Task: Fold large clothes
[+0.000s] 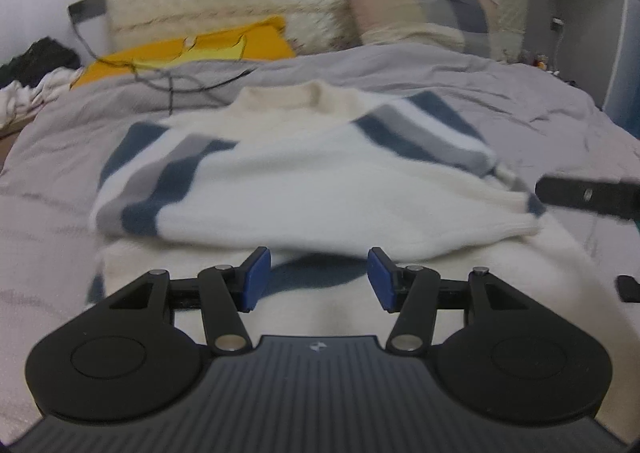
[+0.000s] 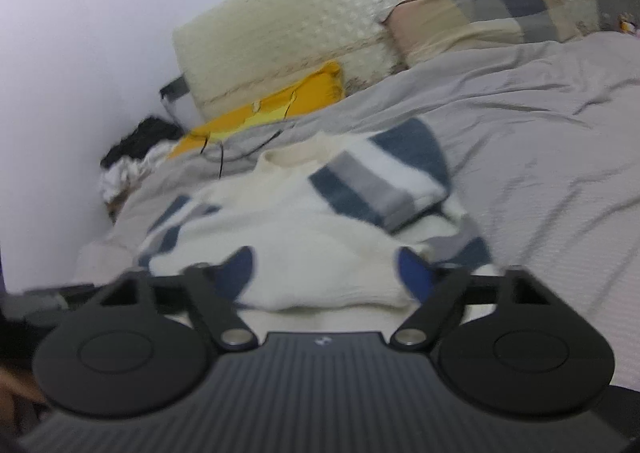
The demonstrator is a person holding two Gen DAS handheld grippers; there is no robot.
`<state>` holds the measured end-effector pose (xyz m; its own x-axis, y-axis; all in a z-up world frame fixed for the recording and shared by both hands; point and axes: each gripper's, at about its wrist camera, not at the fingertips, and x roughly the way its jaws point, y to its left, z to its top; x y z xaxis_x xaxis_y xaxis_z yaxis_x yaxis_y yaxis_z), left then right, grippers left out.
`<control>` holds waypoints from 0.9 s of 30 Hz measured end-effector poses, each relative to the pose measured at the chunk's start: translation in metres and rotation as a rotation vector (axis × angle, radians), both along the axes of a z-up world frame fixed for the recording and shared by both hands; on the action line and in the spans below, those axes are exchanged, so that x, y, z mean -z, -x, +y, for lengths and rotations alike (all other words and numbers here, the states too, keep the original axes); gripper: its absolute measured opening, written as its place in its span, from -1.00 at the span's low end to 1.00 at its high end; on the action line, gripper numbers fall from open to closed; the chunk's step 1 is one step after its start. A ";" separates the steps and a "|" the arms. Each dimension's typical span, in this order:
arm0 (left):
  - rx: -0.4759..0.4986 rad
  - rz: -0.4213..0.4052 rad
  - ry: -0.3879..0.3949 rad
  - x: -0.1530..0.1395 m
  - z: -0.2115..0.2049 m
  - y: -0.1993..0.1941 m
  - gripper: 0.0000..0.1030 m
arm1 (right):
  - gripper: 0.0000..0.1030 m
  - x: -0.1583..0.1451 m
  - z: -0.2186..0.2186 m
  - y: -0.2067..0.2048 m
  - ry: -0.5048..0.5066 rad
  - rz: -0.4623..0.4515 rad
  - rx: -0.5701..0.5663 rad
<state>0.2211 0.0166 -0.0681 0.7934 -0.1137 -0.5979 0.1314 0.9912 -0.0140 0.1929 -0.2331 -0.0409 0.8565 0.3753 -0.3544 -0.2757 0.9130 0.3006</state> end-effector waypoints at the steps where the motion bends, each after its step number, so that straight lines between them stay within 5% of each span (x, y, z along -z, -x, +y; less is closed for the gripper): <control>1: -0.008 0.013 -0.009 0.003 0.003 -0.003 0.16 | 0.23 0.004 0.007 -0.003 0.036 0.001 -0.006; 9: -0.093 0.118 0.035 0.031 0.032 -0.025 0.15 | 0.08 0.037 0.031 -0.032 0.197 0.070 0.030; 14: -0.131 0.199 0.091 0.054 0.043 -0.041 0.15 | 0.07 0.050 0.027 -0.044 0.193 0.146 0.029; 27: -0.224 0.150 0.111 0.007 0.068 0.030 0.16 | 0.06 0.034 0.019 -0.001 0.198 0.214 0.098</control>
<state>0.1908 0.0844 -0.0754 0.7097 -0.0172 -0.7043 -0.1021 0.9866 -0.1270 0.1943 -0.2142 -0.0750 0.7830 0.2003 -0.5890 -0.1330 0.9788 0.1560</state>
